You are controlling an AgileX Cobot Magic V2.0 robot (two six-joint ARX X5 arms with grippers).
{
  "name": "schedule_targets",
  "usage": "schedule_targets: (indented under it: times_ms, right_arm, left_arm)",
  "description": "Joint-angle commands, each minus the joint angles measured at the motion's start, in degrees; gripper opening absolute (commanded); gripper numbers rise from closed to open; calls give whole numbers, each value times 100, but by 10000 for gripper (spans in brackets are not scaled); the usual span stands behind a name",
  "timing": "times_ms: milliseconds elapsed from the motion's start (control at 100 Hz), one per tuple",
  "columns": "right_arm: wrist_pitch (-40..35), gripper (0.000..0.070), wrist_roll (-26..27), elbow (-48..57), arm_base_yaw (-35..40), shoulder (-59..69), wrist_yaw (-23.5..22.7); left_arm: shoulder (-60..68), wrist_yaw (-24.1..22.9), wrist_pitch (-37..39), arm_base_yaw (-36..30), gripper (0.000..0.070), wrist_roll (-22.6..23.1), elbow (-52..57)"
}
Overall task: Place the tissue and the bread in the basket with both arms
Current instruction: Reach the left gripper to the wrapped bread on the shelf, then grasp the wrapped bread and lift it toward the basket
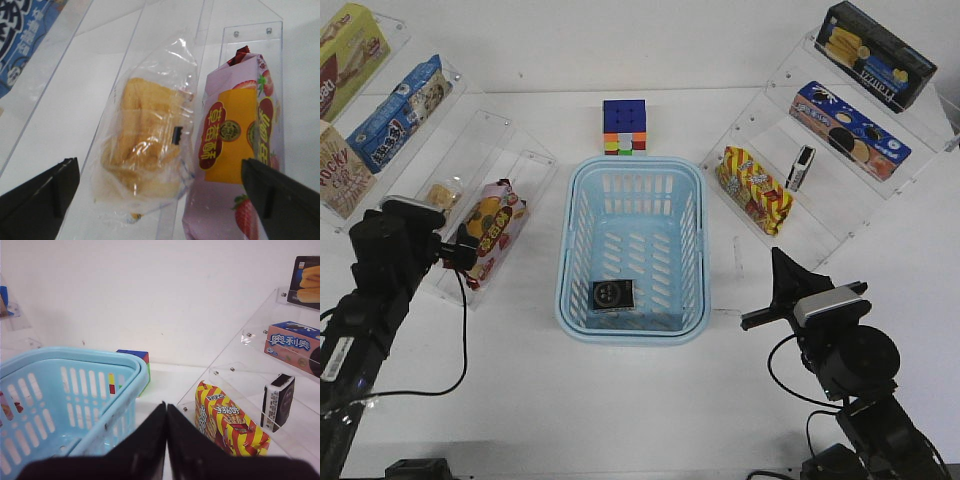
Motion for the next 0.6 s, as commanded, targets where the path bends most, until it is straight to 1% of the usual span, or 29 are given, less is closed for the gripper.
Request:
schedule_targets:
  times_ms: [0,70,140,180,250,310,370,390,420,440,590]
  right_arm:
    - [57,0,2,57,33,42,0]
    - [57,0,2,57,33,42,2]
    - [57,0,2,57,33,42,2]
    - [57,0,2,57,33,44,2]
    - [59,0,2,57,33,42,2]
    - [59,0,2,57,33,42,2]
    - [59,0,2,57,33,42,2]
    - [59,0,2,57,33,42,2]
    - [59,0,2,57,33,42,2]
    - [59,0,2,57,33,42,2]
    - [59,0,2,57,33,42,4]
  left_arm:
    - [289,-188,138,2,611,247,216]
    - [538,-413,264,2,611,385,321]
    - [754,-503,431,2,608,431,385]
    - [855,-522,483,2,584,439,409]
    - [979,-597,538,2,462,439,417]
    - [1029,-599,546,2,318,439,417]
    - [1032,-597,564,-13,160,437,417]
    - [1032,-597,579,-28,118,439,417]
    - [1019,-597,608,-46,77,439,417]
    - [1005,-597,623,-59,68,439,420]
    - [927,-597,446,-201,71,420,634]
